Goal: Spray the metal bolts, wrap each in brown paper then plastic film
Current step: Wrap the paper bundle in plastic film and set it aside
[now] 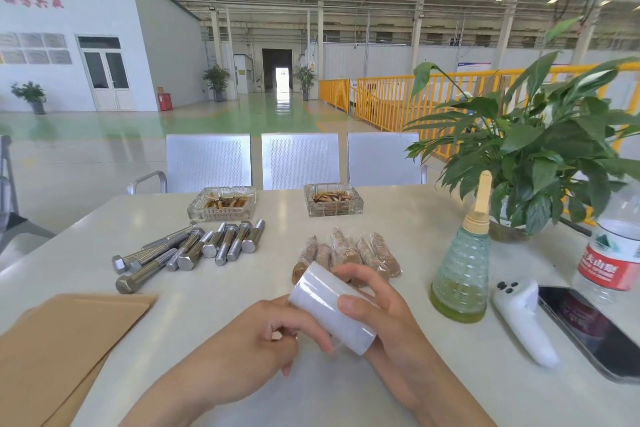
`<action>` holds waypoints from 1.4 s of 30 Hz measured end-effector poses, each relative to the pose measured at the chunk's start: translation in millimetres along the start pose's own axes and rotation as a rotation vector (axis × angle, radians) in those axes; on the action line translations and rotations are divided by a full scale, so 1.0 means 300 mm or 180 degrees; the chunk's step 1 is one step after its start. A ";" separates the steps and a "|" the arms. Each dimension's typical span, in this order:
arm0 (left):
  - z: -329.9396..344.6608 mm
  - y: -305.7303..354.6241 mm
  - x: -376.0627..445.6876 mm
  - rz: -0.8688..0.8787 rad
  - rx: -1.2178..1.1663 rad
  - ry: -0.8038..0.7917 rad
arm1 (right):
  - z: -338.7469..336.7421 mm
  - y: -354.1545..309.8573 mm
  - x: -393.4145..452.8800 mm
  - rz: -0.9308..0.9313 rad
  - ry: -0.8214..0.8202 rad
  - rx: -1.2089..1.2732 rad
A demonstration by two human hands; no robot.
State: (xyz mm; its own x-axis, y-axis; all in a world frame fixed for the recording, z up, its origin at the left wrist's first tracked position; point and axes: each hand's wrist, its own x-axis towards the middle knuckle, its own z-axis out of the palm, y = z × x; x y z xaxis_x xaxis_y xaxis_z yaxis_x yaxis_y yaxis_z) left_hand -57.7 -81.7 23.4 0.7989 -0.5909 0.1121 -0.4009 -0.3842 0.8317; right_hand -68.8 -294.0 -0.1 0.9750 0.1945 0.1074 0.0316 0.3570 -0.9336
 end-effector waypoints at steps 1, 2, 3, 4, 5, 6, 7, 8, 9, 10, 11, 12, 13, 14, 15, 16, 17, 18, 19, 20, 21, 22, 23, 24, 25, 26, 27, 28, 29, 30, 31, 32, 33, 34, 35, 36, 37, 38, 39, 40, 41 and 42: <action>-0.001 0.007 0.002 0.0052 0.0085 -0.0029 | 0.001 0.000 0.003 0.0028 0.0046 0.0083; 0.000 0.012 0.004 0.0110 0.0213 -0.0066 | 0.000 -0.001 0.006 0.0076 0.0101 0.0205; 0.002 0.014 0.006 0.0184 0.0363 -0.0092 | -0.001 -0.003 0.010 0.0147 0.0158 0.0355; 0.005 0.012 0.008 0.0259 0.0495 -0.0094 | -0.003 -0.004 0.012 0.0241 0.0186 0.0535; 0.009 0.007 0.009 0.0311 0.0564 -0.0059 | -0.008 -0.005 0.014 0.0360 0.0163 0.0722; 0.012 0.000 0.011 0.0325 0.0551 0.0016 | -0.012 -0.006 0.015 0.0480 0.0095 0.0902; 0.014 -0.011 0.012 0.0305 0.0465 0.0119 | -0.017 -0.008 0.014 0.0573 0.0021 0.1059; 0.016 -0.022 0.014 0.0267 0.0312 0.0220 | -0.023 -0.008 0.014 0.0619 -0.0042 0.1199; 0.017 -0.032 0.016 0.0236 0.0111 0.0315 | -0.027 -0.010 0.015 0.0608 -0.0092 0.1321; 0.019 -0.039 0.017 0.0215 -0.0116 0.0381 | -0.029 -0.011 0.017 0.0550 -0.0146 0.1429; 0.020 -0.044 0.017 0.0200 -0.0327 0.0427 | -0.030 -0.012 0.020 0.0467 -0.0195 0.1505; 0.019 -0.049 0.016 0.0180 -0.0486 0.0489 | -0.031 -0.010 0.024 0.0383 -0.0207 0.1548; 0.017 -0.054 0.016 0.0142 -0.0597 0.0585 | -0.034 -0.007 0.028 0.0308 -0.0174 0.1571; 0.014 -0.061 0.016 0.0085 -0.0711 0.0701 | -0.037 -0.005 0.032 0.0235 -0.0128 0.1578; 0.013 -0.070 0.014 0.0020 -0.0858 0.0826 | -0.040 -0.004 0.035 0.0171 -0.0093 0.1580; 0.014 -0.079 0.013 -0.0038 -0.1043 0.0938 | -0.041 -0.007 0.035 0.0125 -0.0073 0.1583; 0.017 -0.086 0.011 -0.0092 -0.1230 0.1025 | -0.042 -0.010 0.033 0.0107 -0.0039 0.1593; 0.024 -0.092 0.012 -0.0153 -0.1376 0.1085 | -0.043 -0.013 0.031 0.0112 0.0024 0.1604; 0.032 -0.096 0.014 -0.0233 -0.1468 0.1109 | -0.046 -0.014 0.029 0.0118 0.0098 0.1584; 0.040 -0.098 0.016 -0.0345 -0.1514 0.1083 | -0.048 -0.016 0.027 0.0125 0.0145 0.1546; 0.046 -0.097 0.015 -0.0452 -0.1524 0.1011 | -0.049 -0.016 0.026 0.0131 0.0162 0.1499; 0.046 -0.093 0.011 -0.0531 -0.1537 0.0919 | -0.049 -0.016 0.025 0.0134 0.0175 0.1454; 0.040 -0.089 0.003 -0.0609 -0.1595 0.0826 | -0.044 -0.017 0.024 0.0135 0.0186 0.1409; 0.028 -0.087 -0.003 -0.0686 -0.1637 0.0790 | -0.037 -0.020 0.023 0.0134 0.0185 0.1349; 0.013 -0.087 -0.006 -0.0763 -0.1588 0.0837 | -0.029 -0.023 0.022 0.0130 0.0173 0.1251; -0.003 -0.084 -0.012 -0.0782 -0.1279 0.1019 | -0.021 -0.025 0.020 0.0127 0.0172 0.1123; -0.018 -0.077 -0.017 -0.0671 -0.0610 0.1365 | -0.015 -0.024 0.019 0.0133 0.0190 0.0974; -0.035 -0.059 -0.021 -0.0366 0.0254 0.1772 | -0.009 -0.022 0.018 0.0152 0.0211 0.0818; -0.047 -0.030 -0.024 0.0126 0.1070 0.2023 | -0.005 -0.019 0.019 0.0188 0.0212 0.0671; -0.056 0.008 -0.024 0.0650 0.1604 0.1944 | -0.002 -0.013 0.019 0.0231 0.0189 0.0545; -0.059 0.044 -0.016 0.0947 0.1902 0.1574 | 0.000 -0.008 0.018 0.0275 0.0121 0.0436; -0.058 0.074 -0.002 0.1029 0.2047 0.1121 | 0.003 -0.005 0.015 0.0319 0.0023 0.0356; -0.053 0.098 0.018 0.0980 0.2139 0.0710 | 0.007 -0.005 0.012 0.0355 -0.0104 0.0314; -0.048 0.116 0.041 0.0791 0.2198 0.0376 | 0.009 -0.008 0.009 0.0390 -0.0220 0.0310; -0.046 0.124 0.062 0.0539 0.2203 0.0150 | 0.012 -0.015 0.004 0.0439 -0.0297 0.0324; -0.047 0.131 0.076 0.0287 0.2122 -0.0001 | 0.013 -0.021 -0.001 0.0497 -0.0305 0.0306; -0.053 0.135 0.085 0.0115 0.1918 -0.0070 | 0.015 -0.026 -0.002 0.0538 -0.0285 0.0223; -0.059 0.137 0.090 0.0022 0.1611 -0.0031 | 0.017 -0.030 -0.001 0.0558 -0.0297 0.0091; -0.065 0.130 0.091 -0.0062 0.1318 0.0121 | 0.015 -0.030 0.000 0.0583 -0.0358 -0.0065; -0.070 0.121 0.088 -0.0188 0.1113 0.0363 | 0.013 -0.026 0.001 0.0604 -0.0422 -0.0222; -0.074 0.111 0.083 -0.0320 0.0963 0.0644 | 0.012 -0.022 0.001 0.0575 -0.0462 -0.0352; -0.074 0.103 0.078 -0.0448 0.0798 0.0904 | 0.009 -0.016 0.001 0.0505 -0.0477 -0.0434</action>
State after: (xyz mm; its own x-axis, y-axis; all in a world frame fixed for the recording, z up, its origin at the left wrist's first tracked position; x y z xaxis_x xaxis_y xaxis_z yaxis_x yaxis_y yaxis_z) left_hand -41.5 -91.8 63.9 0.9318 -0.3142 0.1816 -0.3477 -0.6293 0.6951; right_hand -69.1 -293.2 5.2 0.9270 0.3751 -0.0042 -0.0800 0.1866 -0.9792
